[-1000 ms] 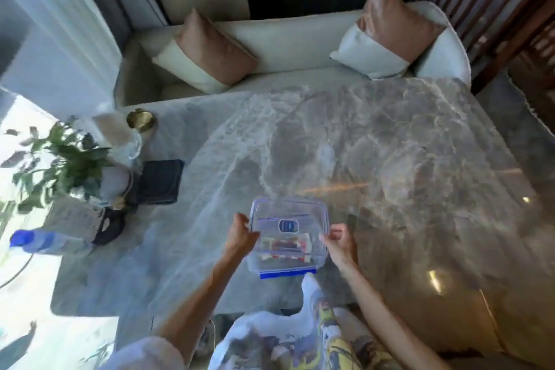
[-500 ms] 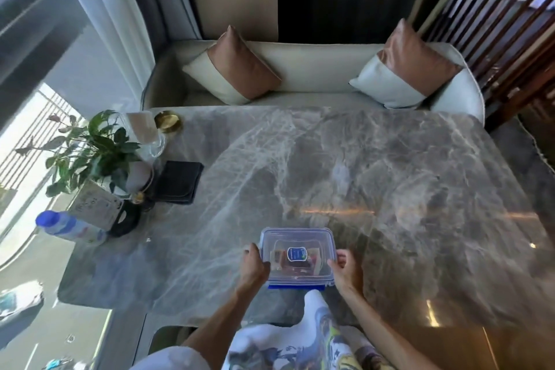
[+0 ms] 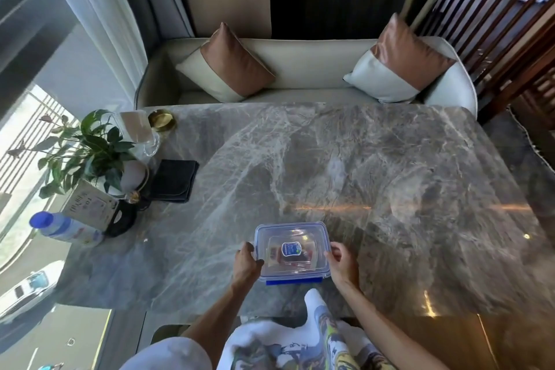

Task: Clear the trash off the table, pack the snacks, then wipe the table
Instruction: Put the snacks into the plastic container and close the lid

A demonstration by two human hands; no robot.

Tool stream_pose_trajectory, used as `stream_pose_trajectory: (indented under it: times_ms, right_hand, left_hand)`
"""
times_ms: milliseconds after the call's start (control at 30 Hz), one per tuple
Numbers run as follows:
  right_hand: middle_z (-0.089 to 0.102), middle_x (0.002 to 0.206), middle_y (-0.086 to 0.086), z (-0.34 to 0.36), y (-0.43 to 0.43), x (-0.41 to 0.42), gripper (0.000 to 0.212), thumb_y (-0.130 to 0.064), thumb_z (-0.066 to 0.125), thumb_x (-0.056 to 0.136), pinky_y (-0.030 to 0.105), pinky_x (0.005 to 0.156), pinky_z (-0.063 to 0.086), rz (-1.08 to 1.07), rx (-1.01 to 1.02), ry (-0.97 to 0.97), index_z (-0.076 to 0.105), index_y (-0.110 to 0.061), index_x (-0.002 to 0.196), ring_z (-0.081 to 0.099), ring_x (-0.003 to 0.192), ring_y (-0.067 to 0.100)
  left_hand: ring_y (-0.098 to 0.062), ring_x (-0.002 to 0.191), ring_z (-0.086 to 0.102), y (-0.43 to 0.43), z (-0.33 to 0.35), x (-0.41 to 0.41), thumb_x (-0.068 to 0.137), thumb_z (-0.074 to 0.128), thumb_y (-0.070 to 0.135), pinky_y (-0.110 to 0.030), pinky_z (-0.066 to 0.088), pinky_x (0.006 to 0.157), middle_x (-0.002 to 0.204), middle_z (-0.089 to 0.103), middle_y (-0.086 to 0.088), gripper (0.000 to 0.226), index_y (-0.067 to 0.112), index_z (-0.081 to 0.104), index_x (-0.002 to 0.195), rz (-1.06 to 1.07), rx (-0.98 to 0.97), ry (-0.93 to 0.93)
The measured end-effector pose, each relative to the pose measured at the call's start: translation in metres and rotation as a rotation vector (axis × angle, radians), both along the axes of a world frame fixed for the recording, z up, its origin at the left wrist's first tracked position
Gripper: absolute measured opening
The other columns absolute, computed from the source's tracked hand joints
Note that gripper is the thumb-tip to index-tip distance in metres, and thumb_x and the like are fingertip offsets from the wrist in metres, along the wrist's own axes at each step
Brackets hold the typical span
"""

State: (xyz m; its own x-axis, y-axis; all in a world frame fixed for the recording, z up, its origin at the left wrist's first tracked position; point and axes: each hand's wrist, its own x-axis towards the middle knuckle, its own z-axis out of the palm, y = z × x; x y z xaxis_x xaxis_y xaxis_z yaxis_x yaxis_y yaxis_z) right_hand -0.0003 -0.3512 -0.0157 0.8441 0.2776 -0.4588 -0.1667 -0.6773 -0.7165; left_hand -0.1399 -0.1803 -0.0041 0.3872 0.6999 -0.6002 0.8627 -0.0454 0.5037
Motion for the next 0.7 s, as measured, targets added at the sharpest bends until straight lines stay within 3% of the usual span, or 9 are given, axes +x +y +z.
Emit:
stream_pose_trajectory:
  times_ms: [133,333,467,500,567,633,700]
  right_hand:
    - [0.066,0.111,0.017,-0.001,0.002,-0.001,0.027,-0.002,0.062,0.088,0.031,0.082,0.047,-0.005,-0.019,0.033,0.060,0.000,0.114,0.062,0.102,0.032]
    - [0.061,0.116,0.016,0.000,0.008,0.009,0.030,-0.005,0.062,0.088,0.023,0.073,0.036,0.040,-0.099,0.108,0.053,0.000,0.116,0.059,0.105,0.031]
    - [0.050,0.109,0.007,0.006,0.014,0.014,0.030,-0.009,0.057,0.092,0.039,0.081,0.048,0.090,-0.177,0.187,0.046,-0.005,0.120,0.058,0.105,0.033]
    - [0.049,0.108,0.006,0.008,0.016,0.015,0.027,-0.009,0.054,0.093,0.037,0.080,0.047,0.137,-0.215,0.192,0.045,-0.007,0.118,0.058,0.104,0.031]
    - [0.051,0.115,0.007,0.013,0.023,0.021,0.025,-0.007,0.050,0.093,0.031,0.084,0.043,0.297,-0.351,0.099,0.044,-0.009,0.118,0.055,0.113,0.028]
    - [0.046,0.140,0.010,0.017,0.032,0.025,0.046,-0.013,0.051,0.094,0.034,0.104,0.040,0.474,-0.515,-0.084,0.040,-0.010,0.138,0.044,0.132,0.027]
    - [0.031,0.155,0.007,0.022,0.042,0.023,0.066,-0.023,0.057,0.094,0.035,0.115,0.031,0.613,-0.545,-0.236,0.026,-0.016,0.151,0.032,0.142,0.026]
  left_hand:
    - [-0.037,0.100,0.062,0.003,-0.001,-0.001,0.080,0.067,0.002,-0.039,0.049,0.082,0.111,0.066,-0.025,0.039,-0.002,0.051,0.116,-0.003,-0.027,-0.011]
    - [-0.039,0.102,0.059,0.005,-0.004,0.001,0.079,0.069,0.000,-0.040,0.048,0.080,0.113,0.060,-0.026,0.039,-0.004,0.049,0.113,-0.025,-0.037,-0.018]
    - [-0.037,0.095,0.059,0.009,-0.006,0.002,0.077,0.070,0.000,-0.041,0.048,0.079,0.112,0.062,-0.027,0.040,-0.003,0.050,0.111,-0.014,-0.051,-0.006]
    - [-0.036,0.094,0.059,0.011,-0.006,0.003,0.076,0.070,0.000,-0.041,0.049,0.079,0.112,0.062,-0.027,0.041,-0.002,0.049,0.112,-0.012,-0.066,0.004]
    - [-0.039,0.104,0.058,0.015,-0.006,0.007,0.075,0.067,-0.001,-0.040,0.050,0.082,0.119,0.057,-0.027,0.054,0.002,0.044,0.124,-0.013,-0.112,0.028]
    - [-0.043,0.119,0.048,0.018,-0.005,0.016,0.076,0.062,0.001,-0.043,0.045,0.097,0.130,0.043,-0.027,0.072,0.009,0.030,0.140,-0.042,-0.130,0.061]
    - [-0.042,0.127,0.037,0.022,-0.003,0.028,0.078,0.060,0.009,-0.047,0.037,0.105,0.136,0.034,-0.022,0.082,0.016,0.018,0.148,-0.160,-0.024,0.130]
